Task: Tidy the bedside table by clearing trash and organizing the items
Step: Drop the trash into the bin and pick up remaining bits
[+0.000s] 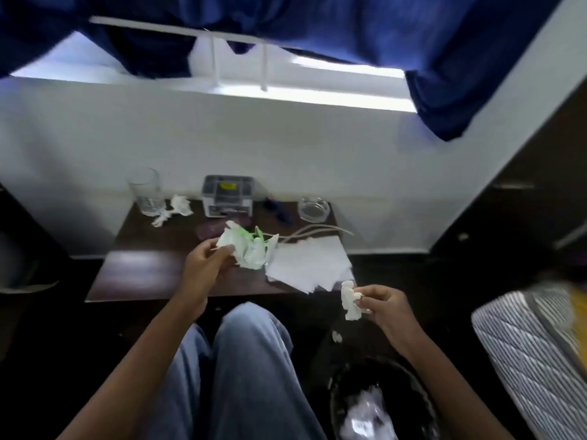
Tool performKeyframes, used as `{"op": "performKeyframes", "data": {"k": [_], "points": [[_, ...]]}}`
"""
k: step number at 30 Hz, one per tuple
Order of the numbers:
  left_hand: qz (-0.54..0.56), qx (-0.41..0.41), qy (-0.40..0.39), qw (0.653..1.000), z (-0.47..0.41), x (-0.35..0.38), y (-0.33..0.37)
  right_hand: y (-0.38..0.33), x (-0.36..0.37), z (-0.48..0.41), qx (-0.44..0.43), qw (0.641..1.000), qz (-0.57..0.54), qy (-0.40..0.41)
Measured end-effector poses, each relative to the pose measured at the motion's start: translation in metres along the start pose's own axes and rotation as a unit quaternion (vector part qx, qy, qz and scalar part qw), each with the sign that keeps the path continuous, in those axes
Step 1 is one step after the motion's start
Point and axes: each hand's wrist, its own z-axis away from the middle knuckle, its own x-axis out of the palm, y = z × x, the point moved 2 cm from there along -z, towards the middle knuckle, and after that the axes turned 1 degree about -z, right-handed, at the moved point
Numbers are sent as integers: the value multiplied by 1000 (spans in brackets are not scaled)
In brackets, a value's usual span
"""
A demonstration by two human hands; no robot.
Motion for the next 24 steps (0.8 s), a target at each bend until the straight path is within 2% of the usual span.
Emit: {"op": "performKeyframes", "data": {"k": [3,7,10,12,15,17,22,24], "points": [[-35,-15,-79,996,22,50,-15,23,-48,24,-33,995,56,69],[-79,-38,-174,981,49,106,-40,64,-95,49,-72,972,157,161],[-148,-42,-228,961,67,132,-65,104,-119,59,-53,953,228,190],[-208,-27,-253,944,76,143,-84,130,-129,59,-14,950,253,182],[-287,-7,-264,921,80,152,-107,163,-137,55,57,950,269,148],[-328,-9,-264,907,77,155,-121,171,-140,52,76,945,272,165],[-381,-22,-252,889,80,173,-150,157,-141,44,38,958,202,202],[-380,-42,-287,878,90,187,-161,153,-143,41,34,960,180,212]]}}
